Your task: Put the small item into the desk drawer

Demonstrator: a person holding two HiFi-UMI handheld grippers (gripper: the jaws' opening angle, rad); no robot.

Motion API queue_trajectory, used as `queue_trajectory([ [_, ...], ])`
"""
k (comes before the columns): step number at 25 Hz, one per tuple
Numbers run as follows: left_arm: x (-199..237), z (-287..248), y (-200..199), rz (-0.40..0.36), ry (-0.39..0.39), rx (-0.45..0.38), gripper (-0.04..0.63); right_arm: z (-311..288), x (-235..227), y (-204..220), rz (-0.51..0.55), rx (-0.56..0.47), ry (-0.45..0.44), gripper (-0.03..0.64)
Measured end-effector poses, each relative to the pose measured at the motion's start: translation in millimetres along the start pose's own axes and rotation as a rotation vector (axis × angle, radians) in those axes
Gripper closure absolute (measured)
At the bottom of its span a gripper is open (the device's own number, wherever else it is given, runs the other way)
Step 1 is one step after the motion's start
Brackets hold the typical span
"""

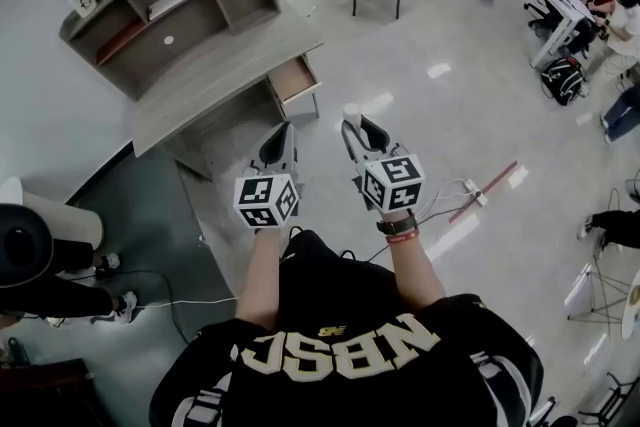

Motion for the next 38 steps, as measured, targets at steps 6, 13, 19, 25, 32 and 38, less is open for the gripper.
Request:
queue_trajectory([
  [6,21.4,-16.8,8.5,0.003,-0.039,0.006,0.581,-30.3,-7.7,3.9,0.015,0.018,-0.035,0.488],
  [13,66.1,-68.8,4.3,-0.005,-0.039,-0.006,0.581,-97.8,-20.7,-10.2,0.062,0.025,-0.045,0.486],
  [19,109.9,-118.5,-8.6,0.011,-0.037,-0.023,0.581,-161.9,-30.7,-29.6,0.068,0.036,-0.055,0.486],
  [25,150.2,-160.6,-11.9,0.029,-0.02,-0.013,0.581,-218.2,-32.8,-36.9,0.082,0.059,-0.065,0.486],
  [32,191.3,-196.9,-9.2,0.05,-0.02,-0.002,0.581,-274.3,-37.4,-41.2,0.076,0.081,-0.076,0.485],
  [38,229.2,-224.3,-7.1,0.047,-0.012,0.008,0.581,-325.5,-36.1,-42.8,0.098,0.105,-0.098,0.485],
])
Point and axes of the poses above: the fingertips, and each gripper's own axes: z backward along the fingers, x to its left, y out of its underside, the point moved 10 cm from there along z, backward along the fingers, and after that the axes turned 2 degrees about -y, right-handed, at the moved point
